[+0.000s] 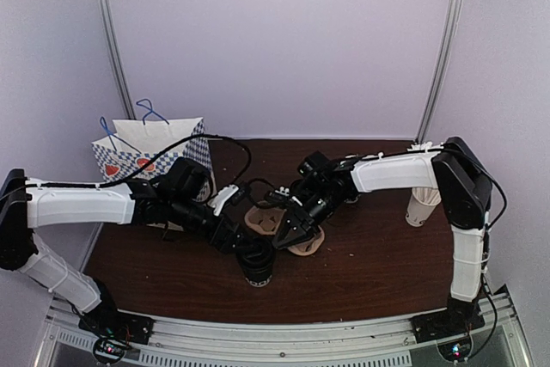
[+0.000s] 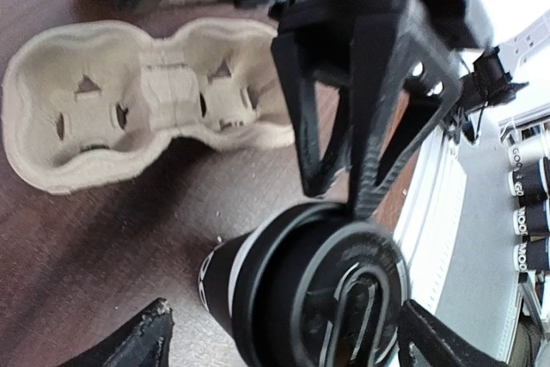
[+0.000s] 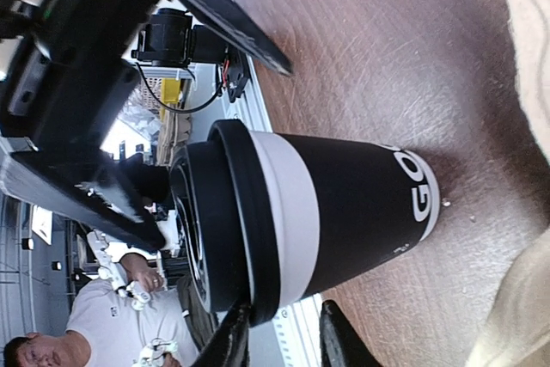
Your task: Pack the takeout coffee
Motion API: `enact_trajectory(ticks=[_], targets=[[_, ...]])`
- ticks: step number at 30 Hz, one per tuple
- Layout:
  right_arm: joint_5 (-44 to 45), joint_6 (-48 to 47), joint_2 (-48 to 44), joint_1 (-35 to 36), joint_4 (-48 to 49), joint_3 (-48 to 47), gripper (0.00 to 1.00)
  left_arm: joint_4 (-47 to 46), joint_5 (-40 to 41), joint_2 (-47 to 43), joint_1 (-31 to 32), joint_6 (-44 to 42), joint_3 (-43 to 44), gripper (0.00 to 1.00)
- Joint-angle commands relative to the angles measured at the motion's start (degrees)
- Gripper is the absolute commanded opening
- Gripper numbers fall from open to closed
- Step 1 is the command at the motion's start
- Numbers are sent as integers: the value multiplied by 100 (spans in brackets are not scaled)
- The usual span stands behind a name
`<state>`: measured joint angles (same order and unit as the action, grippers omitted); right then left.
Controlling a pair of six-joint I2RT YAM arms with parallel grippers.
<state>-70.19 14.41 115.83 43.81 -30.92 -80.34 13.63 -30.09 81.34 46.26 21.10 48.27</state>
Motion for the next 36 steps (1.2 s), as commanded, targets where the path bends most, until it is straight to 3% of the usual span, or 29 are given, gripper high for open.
enact_trajectory(ticks=[1, 7, 18, 21, 36], targets=[[290, -569, -347, -129, -493, -172, 33, -225, 195, -352, -39, 107, 282, 94], [479, -601, -818, -118, -277, 377, 40, -151, 424, -345, -59, 420, 484, 94], [712, 103, -1362, 401, 953, 1318, 41, 107, 891, -43, -144, 1287, 577, 71], [857, 437, -1448, 465, 1383, 1497, 45, 174, 920, -105, -206, 1431, 450, 68], [657, 614, -989, 727, 1512, 1164, 46, -136, 519, 75, -267, 1731, 9, 54]])
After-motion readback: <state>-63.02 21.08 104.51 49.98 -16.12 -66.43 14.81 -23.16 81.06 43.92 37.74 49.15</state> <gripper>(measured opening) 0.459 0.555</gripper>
